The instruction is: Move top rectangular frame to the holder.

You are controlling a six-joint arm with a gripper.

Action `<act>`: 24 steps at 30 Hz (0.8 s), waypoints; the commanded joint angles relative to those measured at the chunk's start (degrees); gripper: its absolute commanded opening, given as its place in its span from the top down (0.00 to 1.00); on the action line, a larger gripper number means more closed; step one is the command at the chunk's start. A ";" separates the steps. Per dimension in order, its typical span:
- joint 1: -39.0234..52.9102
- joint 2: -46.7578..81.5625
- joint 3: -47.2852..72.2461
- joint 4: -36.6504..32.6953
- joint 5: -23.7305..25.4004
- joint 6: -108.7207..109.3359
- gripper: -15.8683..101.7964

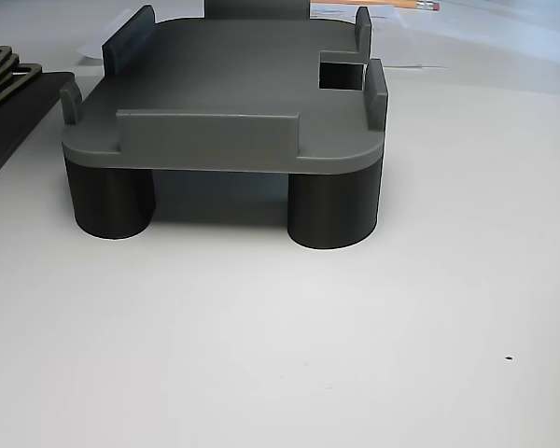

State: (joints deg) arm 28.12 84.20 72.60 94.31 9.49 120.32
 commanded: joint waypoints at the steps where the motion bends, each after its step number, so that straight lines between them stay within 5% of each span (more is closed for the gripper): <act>1: 0.53 0.26 -1.23 0.53 -0.35 2.99 0.96; 14: 1.14 -3.25 -0.09 0.53 -4.83 4.22 0.96; 24: 0.62 -6.59 -1.85 0.53 -3.60 3.25 0.96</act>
State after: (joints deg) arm 29.62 76.20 71.81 94.31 5.80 123.40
